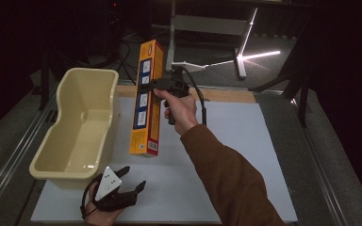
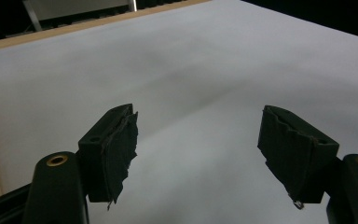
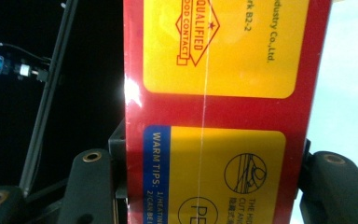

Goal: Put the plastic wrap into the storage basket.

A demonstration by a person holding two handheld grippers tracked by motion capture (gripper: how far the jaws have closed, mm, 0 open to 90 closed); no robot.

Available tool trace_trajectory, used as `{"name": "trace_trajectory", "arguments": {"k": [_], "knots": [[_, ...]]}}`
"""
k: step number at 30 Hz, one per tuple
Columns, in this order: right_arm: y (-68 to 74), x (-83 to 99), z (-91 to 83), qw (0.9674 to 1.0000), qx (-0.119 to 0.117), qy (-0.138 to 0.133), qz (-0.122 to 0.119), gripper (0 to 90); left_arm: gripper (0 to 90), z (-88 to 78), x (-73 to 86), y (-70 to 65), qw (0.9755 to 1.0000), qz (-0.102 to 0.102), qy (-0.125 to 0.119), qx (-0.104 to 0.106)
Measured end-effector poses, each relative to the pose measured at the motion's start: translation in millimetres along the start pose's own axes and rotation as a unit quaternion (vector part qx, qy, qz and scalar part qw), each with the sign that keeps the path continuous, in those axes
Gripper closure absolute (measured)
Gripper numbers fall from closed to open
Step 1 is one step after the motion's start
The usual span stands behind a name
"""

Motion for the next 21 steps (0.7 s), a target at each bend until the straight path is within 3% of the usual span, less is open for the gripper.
{"name": "trace_trajectory", "arguments": {"k": [7,13,21], "knots": [[10.9,3.1,13.2,0.9999,-0.008,-0.013,0.001,41.4,27.8,-1.3,0.2,-1.1,1.0000,0.000,-0.003,0.000],[30.0,3.7,24.1,0.9995,-0.004,-0.012,-0.027,41.3,27.8,-0.1,0.2,-2.8,1.0000,0.002,-0.001,0.002],[49.3,2.7,42.8,0.9995,-0.011,-0.017,-0.026,41.2,27.8,0.7,-0.1,-6.1,0.9999,0.006,-0.001,0.009]]}}
Point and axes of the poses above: each handheld gripper's, and its own axes: z roughly forward along the jaws, x roughly out of its underside, y roughly to its left, the point moved 6 cm from there along z, roughly forward along the jaws, and after that the axes turned 1 degree about -z, right-handed, at the moved point
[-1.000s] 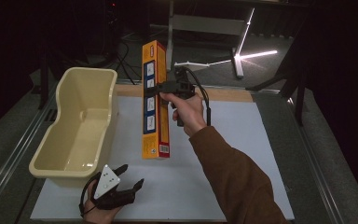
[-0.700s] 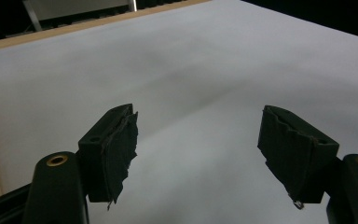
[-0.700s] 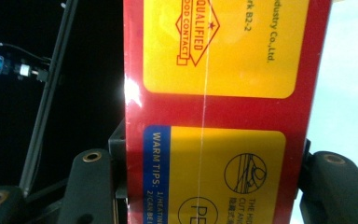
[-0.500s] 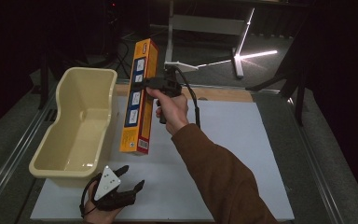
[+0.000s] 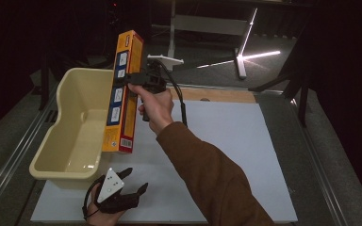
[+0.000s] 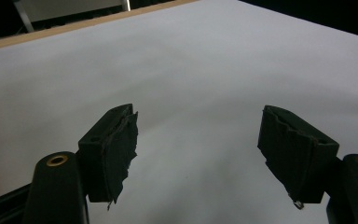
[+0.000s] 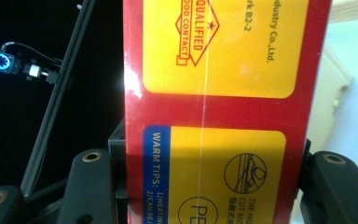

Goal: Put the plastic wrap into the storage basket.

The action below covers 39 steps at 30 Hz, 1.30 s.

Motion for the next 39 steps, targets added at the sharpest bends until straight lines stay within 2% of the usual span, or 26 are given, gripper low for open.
{"name": "trace_trajectory", "arguments": {"k": [4,8,16,25,31,33,38,39], "knots": [[3.3,0.7,12.6,1.0000,0.000,0.000,0.010,41.1,27.8,-0.7,0.1,0.8,1.0000,-0.005,-0.003,0.000],[7.6,4.1,22.4,0.9999,0.007,0.000,0.008,41.0,27.8,-1.3,-0.5,-0.3,1.0000,-0.002,-0.004,0.001],[16.2,10.9,35.3,0.9998,-0.009,0.013,0.016,41.0,27.8,-3.2,-0.9,-1.4,1.0000,0.000,-0.007,-0.002],[14.9,15.4,44.5,0.9995,-0.012,0.019,0.021,40.9,27.8,-5.3,-1.9,-1.6,0.9999,0.000,-0.011,-0.002],[12.8,20.3,50.2,0.9996,0.001,0.023,0.014,40.9,27.8,-5.1,-1.7,-2.6,0.9999,0.005,-0.011,-0.002],[12.2,23.6,56.0,0.9994,-0.002,0.020,0.026,40.8,27.8,-4.5,-1.3,-2.8,0.9999,0.005,-0.010,0.001],[12.8,28.2,66.3,0.9991,-0.005,0.028,0.031,40.7,27.8,-4.2,-1.3,-3.0,0.9999,0.005,-0.014,0.002],[10.9,30.5,72.3,0.9985,-0.009,0.037,0.040,40.7,27.8,-3.9,-1.0,-2.9,0.9999,0.004,-0.014,0.004]]}}
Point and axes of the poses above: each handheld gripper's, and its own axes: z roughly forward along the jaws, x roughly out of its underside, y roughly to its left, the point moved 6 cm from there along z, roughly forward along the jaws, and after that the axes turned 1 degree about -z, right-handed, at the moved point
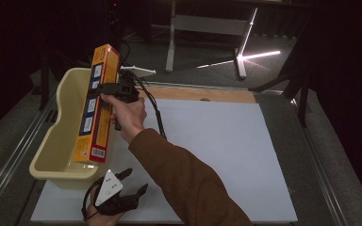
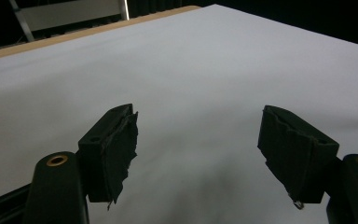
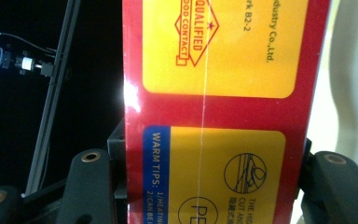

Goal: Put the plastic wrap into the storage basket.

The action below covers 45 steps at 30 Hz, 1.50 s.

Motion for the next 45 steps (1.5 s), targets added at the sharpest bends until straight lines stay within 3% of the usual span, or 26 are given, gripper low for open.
{"name": "trace_trajectory", "arguments": {"k": [10,18,23,29,30,45], "knots": [[-4.3,5.9,19.1,0.9996,0.009,0.004,0.026,40.8,27.8,1.7,0.0,-5.2,0.9998,0.017,0.004,-0.002],[-11.3,8.4,29.1,0.9993,0.023,0.010,0.027,40.8,27.8,-0.1,-0.1,-3.0,0.9999,0.010,-0.001,-0.004],[-17.5,9.3,36.3,0.9990,0.036,0.000,0.029,40.7,27.7,-0.4,-0.3,-3.7,0.9999,0.010,-0.003,-0.003],[-22.8,9.1,40.5,0.9986,0.040,0.002,0.035,40.7,27.8,-2.2,-0.1,-1.4,1.0000,0.006,-0.004,-0.005],[-26.5,10.4,42.9,0.9980,0.041,0.009,0.047,40.4,27.8,-2.2,0.0,-1.1,1.0000,0.005,-0.004,-0.005],[-30.9,16.8,51.0,0.9972,0.052,0.016,0.052,39.5,27.8,-3.1,0.4,-0.9,1.0000,0.005,-0.004,-0.006]]}}
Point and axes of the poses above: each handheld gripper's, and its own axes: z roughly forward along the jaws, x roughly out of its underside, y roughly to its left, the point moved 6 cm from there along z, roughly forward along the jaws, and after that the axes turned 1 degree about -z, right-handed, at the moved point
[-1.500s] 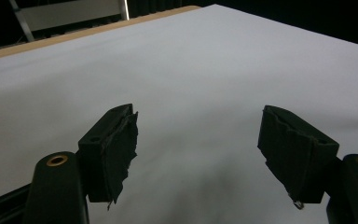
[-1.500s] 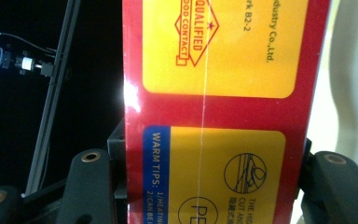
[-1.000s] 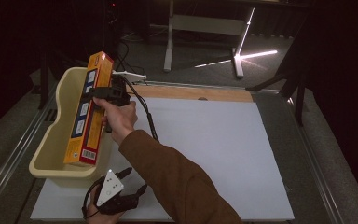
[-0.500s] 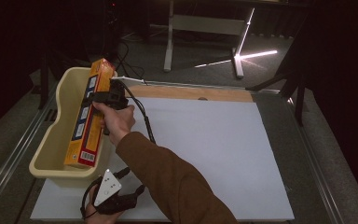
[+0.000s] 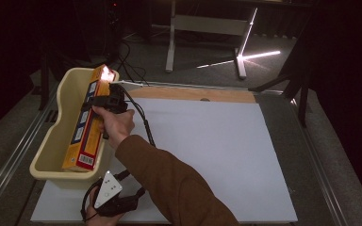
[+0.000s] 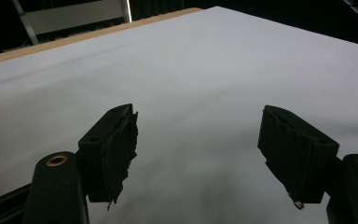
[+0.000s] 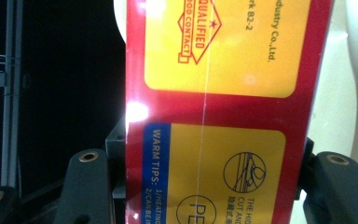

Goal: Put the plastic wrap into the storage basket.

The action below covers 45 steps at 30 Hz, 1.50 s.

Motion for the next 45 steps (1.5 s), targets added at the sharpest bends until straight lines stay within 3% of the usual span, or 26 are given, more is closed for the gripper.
{"name": "trace_trajectory", "arguments": {"k": [6,18,22,24,28,31,38,39,40,41,43,44,45], "knots": [[-6.5,0.2,7.5,0.9999,0.006,0.007,0.011,38.9,27.8,-0.5,-0.2,0.3,1.0000,-0.002,-0.002,-0.001],[-11.3,0.0,12.8,0.9999,0.010,0.008,-0.001,36.0,27.8,-1.8,-0.3,1.2,1.0000,-0.003,-0.002,-0.003],[-15.3,0.0,15.4,0.9996,0.024,0.013,-0.001,32.4,27.8,-1.8,-0.2,1.6,1.0000,-0.003,-0.002,-0.003],[-16.3,0.1,14.8,0.9993,0.034,0.014,-0.006,33.7,27.7,-1.7,-0.1,1.6,1.0000,-0.003,-0.002,-0.003],[-11.8,-4.2,6.2,0.9997,0.022,-0.004,-0.011,38.1,27.8,-1.4,0.1,1.5,1.0000,-0.003,-0.001,-0.004],[-5.8,-5.8,-1.1,0.9997,0.016,0.000,-0.017,38.8,27.8,-0.8,0.5,1.0,1.0000,-0.001,0.000,-0.005],[-7.8,-8.0,-17.8,0.9977,0.030,0.013,-0.059,39.7,27.8,-0.1,0.7,1.0,1.0000,0.000,0.001,-0.006],[-8.0,-8.7,-23.4,0.9957,0.038,0.015,-0.084,39.6,27.8,0.1,0.8,1.1,1.0000,0.000,0.002,-0.006],[-8.0,-8.7,-23.4,0.9957,0.038,0.015,-0.084,39.6,27.8,0.3,0.9,1.1,1.0000,0.000,0.003,-0.006],[-8.2,-9.1,-25.8,0.9944,0.045,0.014,-0.094,39.6,27.7,0.3,1.0,1.2,1.0000,0.001,0.004,-0.007],[-10.5,-11.7,-36.3,0.9883,0.066,0.011,-0.137,39.6,27.7,0.6,1.0,0.8,1.0000,0.002,0.005,-0.007],[-10.5,-11.7,-36.3,0.9883,0.066,0.011,-0.137,39.6,27.8,0.6,1.0,0.8,1.0000,0.002,0.005,-0.007],[-14.4,-12.2,-41.6,0.9830,0.079,0.012,-0.165,39.1,27.7,0.9,1.1,0.4,0.9999,0.004,0.005,-0.008]]}}
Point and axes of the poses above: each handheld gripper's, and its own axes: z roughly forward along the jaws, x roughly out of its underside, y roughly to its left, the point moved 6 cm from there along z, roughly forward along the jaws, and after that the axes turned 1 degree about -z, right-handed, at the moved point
